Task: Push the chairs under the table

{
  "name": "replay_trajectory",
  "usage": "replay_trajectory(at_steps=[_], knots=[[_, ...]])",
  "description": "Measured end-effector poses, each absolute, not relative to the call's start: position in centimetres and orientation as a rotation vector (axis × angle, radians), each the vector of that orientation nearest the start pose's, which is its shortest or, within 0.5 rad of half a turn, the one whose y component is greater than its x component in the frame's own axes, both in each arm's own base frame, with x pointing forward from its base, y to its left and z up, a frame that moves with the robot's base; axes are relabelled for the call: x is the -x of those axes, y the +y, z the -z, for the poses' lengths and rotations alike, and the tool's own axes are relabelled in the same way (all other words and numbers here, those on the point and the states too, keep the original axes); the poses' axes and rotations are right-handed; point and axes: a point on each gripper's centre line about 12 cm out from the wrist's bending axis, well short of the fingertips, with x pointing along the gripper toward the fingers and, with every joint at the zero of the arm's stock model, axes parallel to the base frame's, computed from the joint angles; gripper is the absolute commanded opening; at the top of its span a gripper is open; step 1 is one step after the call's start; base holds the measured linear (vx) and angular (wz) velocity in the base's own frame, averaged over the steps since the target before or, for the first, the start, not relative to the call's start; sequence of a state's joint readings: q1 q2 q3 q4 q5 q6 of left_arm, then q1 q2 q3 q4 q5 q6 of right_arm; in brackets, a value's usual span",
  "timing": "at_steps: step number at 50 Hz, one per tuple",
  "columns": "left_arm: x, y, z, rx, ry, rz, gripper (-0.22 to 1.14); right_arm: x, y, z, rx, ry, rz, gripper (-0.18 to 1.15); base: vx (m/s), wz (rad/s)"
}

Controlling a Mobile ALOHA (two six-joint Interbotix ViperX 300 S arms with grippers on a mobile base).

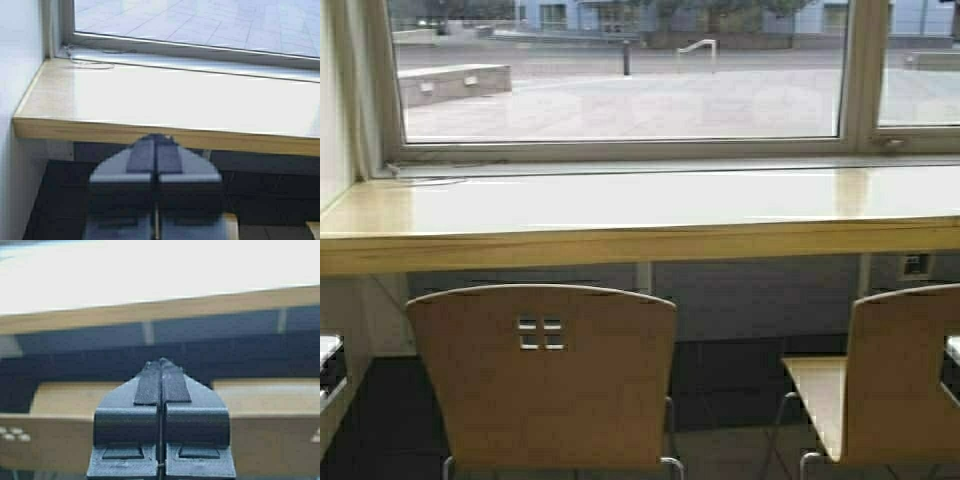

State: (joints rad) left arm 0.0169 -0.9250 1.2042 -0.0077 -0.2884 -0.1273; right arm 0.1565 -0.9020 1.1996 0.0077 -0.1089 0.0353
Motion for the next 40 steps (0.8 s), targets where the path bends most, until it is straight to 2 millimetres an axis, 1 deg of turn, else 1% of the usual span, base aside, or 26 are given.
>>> replay_trajectory(at_steps=[4, 8, 21, 25, 30, 34, 40], knots=[[-20.4, 0.4, -27.3, 0.135, -0.006, -0.018, 0.04, -20.1, 3.7, -24.8, -0.023, 0.203, -0.179, 0.04, 0.11, 0.37], [-20.4, 0.4, -27.2, 0.135, -0.004, -0.018, 0.04, -20.2, 3.9, -24.6, -0.021, 0.215, -0.183, 0.04, 0.11, 0.33], [-20.7, 0.4, -26.7, 0.147, 0.02, -0.021, 0.04, -21.4, 4.1, -24.0, -0.044, 0.272, -0.175, 0.04, 0.1, 0.21], [-21.2, 0.4, -25.9, 0.212, 0.056, -0.03, 0.04, -21.6, 4.5, -23.2, -0.109, 0.327, -0.178, 0.05, 0.15, 0.1], [-22.0, 0.3, -24.2, 0.38, 0.144, -0.055, 0.04, -21.7, 5.5, -21.8, -0.27, 0.423, -0.173, 0.05, 0.18, 0.07], [-22.3, -0.8, -22.4, 0.501, 0.267, -0.045, 0.04, -21.5, 6.4, -20.0, -0.391, 0.518, -0.162, 0.05, 0.19, 0.05], [-22.5, -4.1, -20.2, 0.609, 0.432, 0.032, 0.05, -21.2, 8.1, -17.4, -0.545, 0.657, -0.137, 0.05, 0.18, 0.02]])
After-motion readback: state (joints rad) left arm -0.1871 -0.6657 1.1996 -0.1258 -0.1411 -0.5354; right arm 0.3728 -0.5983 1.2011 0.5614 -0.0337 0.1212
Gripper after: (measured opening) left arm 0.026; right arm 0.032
